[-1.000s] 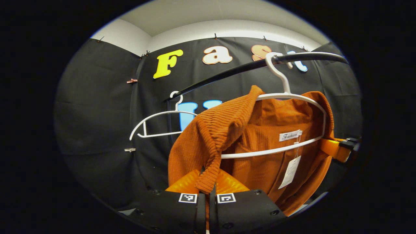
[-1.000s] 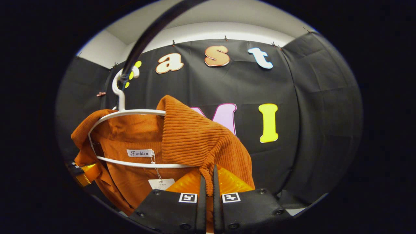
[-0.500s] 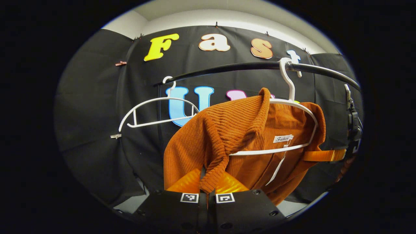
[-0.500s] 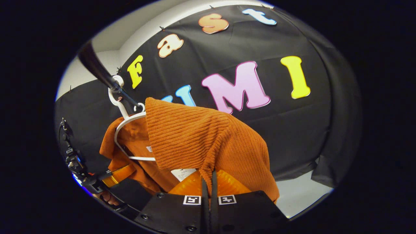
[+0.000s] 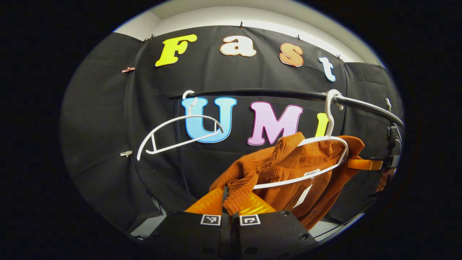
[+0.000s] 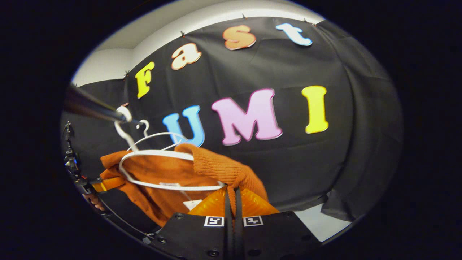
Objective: Grasp the clothes on the hanger with both hands and then place them into the laundry hamper below.
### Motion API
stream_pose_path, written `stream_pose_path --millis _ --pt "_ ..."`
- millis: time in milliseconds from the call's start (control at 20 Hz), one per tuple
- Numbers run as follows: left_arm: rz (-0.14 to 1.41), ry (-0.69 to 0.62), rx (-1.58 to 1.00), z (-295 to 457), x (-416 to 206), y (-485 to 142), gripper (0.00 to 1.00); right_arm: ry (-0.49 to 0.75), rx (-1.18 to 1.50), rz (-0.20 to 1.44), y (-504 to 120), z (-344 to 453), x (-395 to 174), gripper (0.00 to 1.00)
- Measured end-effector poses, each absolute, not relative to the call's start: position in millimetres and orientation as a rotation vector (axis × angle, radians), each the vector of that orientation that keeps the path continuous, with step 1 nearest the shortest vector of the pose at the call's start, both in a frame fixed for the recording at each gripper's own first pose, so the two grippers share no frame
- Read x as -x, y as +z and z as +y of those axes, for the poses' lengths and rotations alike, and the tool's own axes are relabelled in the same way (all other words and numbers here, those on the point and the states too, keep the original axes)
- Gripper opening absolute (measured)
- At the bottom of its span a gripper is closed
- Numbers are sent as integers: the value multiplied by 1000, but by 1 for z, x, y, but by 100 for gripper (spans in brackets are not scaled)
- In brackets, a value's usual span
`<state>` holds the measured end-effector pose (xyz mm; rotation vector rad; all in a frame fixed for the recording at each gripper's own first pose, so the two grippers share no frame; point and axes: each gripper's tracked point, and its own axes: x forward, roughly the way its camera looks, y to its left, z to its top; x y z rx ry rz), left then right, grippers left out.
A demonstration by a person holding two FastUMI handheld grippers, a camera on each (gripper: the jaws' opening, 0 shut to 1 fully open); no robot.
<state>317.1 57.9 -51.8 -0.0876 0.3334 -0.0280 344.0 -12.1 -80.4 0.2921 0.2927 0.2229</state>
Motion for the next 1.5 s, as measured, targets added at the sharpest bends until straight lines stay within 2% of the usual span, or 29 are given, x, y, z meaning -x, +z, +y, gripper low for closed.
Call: stream_pose_path --millis 150,350,450,600,900,1150,1350,1500 --pt "325 -13 59 65 -326 -50 5 101 -248 197 -73 -41 -366 5" --pt "315 -36 50 57 -327 -43 5 30 -199 246 -118 -67 -388 5" --pt "317 -39 42 57 -328 -46 5 47 -232 306 -151 -60 -387 5" --pt "342 6 41 75 -329 -62 5 125 -291 364 -178 -27 -368 5" --pt "478 76 44 113 -303 -142 5 306 -430 407 -188 36 -316 5" --pt "459 -19 15 83 -280 -178 5 463 -497 383 -174 88 -275 5" --pt "392 -126 47 35 -271 -160 5 611 -533 371 -147 139 -239 5" --pt "314 -193 84 2 -271 -134 5 676 -526 350 -127 158 -232 5"
